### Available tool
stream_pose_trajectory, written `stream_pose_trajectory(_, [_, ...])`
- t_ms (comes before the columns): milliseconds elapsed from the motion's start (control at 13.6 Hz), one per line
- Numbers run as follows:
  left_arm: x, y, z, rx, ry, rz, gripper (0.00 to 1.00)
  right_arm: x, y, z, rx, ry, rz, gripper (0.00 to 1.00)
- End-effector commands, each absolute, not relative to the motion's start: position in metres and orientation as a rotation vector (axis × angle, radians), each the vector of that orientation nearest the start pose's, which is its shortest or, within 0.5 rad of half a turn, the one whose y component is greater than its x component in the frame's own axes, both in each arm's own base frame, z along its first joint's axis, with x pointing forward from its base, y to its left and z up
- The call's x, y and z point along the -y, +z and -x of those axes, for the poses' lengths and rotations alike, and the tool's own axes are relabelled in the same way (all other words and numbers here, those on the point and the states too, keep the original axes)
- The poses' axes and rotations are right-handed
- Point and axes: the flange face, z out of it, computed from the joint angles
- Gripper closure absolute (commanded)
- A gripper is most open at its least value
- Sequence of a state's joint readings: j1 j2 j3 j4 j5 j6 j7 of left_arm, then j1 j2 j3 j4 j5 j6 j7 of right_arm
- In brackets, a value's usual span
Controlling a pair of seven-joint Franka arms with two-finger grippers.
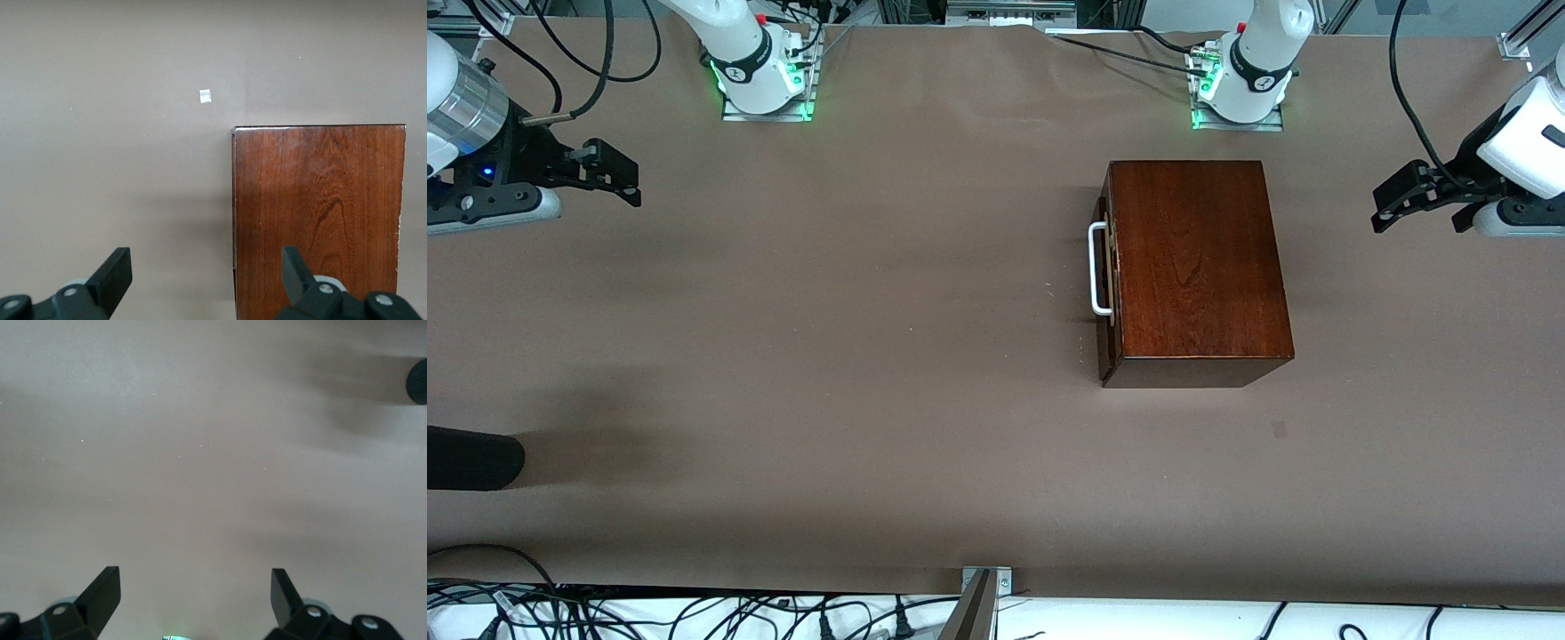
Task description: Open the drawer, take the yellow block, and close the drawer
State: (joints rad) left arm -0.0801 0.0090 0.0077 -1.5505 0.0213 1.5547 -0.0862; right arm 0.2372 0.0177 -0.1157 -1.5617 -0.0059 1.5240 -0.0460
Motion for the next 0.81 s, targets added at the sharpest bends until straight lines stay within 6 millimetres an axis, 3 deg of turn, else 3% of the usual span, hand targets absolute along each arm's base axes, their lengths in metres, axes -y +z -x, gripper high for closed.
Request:
stream_pose_trajectory(0, [0.0340, 0.6334, -0.5554, 0.009, 0.025, 3.108, 0.00, -0.0664, 0.6199, -0.5513, 0.256, 0.091, 3.141, 0.00])
stream_pose_trajectory(736, [0.0371, 0.6361, -0.5522, -0.007, 0.037, 3.107, 0.00, -0.0656, 0.6200, -0.5516, 0.253, 0.089, 3.141, 0.00])
